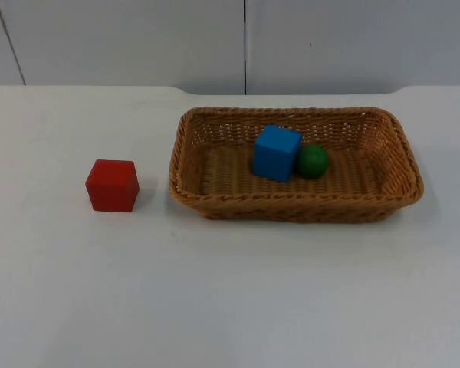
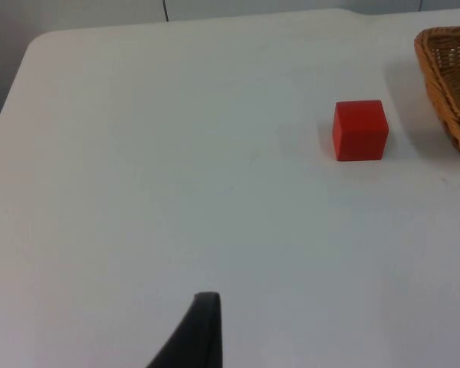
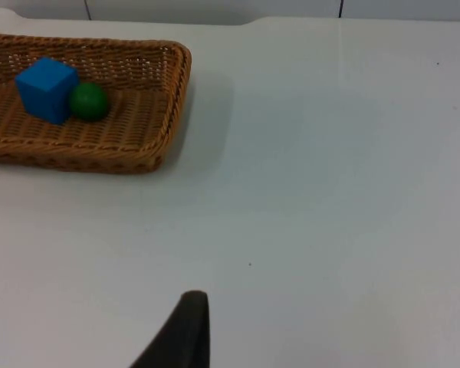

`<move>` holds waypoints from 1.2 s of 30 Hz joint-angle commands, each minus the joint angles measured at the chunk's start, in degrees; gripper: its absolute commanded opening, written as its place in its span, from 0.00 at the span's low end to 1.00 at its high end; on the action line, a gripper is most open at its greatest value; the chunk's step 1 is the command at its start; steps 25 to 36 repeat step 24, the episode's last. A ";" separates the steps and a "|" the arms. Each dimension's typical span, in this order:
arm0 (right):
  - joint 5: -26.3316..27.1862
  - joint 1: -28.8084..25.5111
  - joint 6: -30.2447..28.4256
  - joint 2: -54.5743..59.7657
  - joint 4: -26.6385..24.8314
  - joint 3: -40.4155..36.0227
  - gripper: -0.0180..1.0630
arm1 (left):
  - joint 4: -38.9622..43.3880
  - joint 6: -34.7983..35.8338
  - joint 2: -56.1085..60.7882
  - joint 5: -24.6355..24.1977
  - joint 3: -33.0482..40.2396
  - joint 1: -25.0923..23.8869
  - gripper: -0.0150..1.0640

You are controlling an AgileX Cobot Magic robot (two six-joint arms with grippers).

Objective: Place all geometric objects except the red cube into the basket.

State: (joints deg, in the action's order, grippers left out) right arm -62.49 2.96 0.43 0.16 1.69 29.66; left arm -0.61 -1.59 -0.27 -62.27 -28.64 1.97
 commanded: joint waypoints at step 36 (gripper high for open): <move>0.67 0.16 0.24 -0.16 -0.11 -0.12 0.99 | 0.19 0.52 0.27 0.60 0.21 0.39 0.98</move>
